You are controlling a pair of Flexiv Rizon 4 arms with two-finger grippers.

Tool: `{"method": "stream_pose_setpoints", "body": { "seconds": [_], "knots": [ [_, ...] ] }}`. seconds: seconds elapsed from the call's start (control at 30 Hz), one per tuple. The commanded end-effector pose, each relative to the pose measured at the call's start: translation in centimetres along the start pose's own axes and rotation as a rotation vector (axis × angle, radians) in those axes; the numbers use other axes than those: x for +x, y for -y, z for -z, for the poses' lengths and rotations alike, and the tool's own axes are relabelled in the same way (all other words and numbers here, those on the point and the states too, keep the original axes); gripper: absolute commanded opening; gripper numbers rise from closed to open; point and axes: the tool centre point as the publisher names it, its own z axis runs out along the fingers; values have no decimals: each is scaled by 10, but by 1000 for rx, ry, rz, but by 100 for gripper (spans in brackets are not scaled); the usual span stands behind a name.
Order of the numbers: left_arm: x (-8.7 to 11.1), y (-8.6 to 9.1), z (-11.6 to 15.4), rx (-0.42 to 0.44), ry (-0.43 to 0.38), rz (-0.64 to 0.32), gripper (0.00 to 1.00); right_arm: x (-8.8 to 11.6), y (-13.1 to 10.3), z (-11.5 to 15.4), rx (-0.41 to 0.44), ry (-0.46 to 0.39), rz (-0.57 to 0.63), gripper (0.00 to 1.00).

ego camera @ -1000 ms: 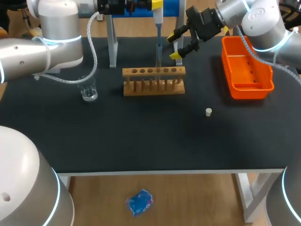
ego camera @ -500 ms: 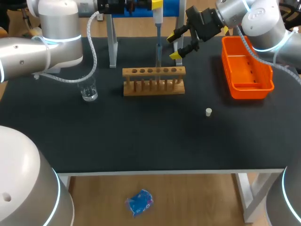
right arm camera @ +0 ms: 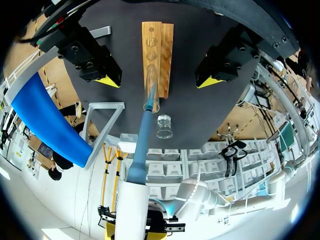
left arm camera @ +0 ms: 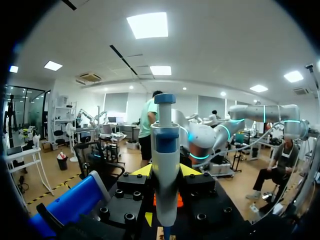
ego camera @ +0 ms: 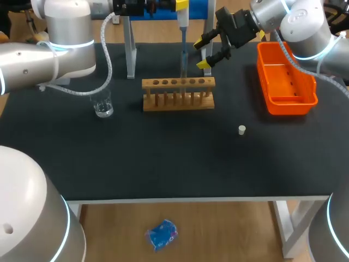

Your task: Invert the test tube, pick up the pipette, mount the tip to pipette, aspirate from beaker and dispense into the tube, eject the tip, return the pipette, and cap with the stopper.

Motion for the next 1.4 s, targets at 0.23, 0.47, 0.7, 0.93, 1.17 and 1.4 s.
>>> {"method": "stream_pose_setpoints", "body": {
  "seconds": [0.23, 0.47, 0.7, 0.93, 1.17, 1.4],
  "knots": [
    [-2, 1, -1, -6, 1, 2, 0, -1, 0, 1, 1, -4, 1, 100],
    [-2, 1, -1, -6, 1, 2, 0, -1, 0, 1, 1, -4, 1, 100],
    [-2, 1, -1, -6, 1, 2, 0, -1, -3, 8, -7, -2, 4, 100],
    [-2, 1, -1, -6, 1, 2, 0, 1, -26, 65, -78, 8, 31, 100],
    [-2, 1, -1, -6, 1, 2, 0, 0, -63, 120, -126, 29, 64, 100],
    [-2, 1, -1, -6, 1, 2, 0, -8, -111, 158, -228, 37, 111, 100]
  ]
}}
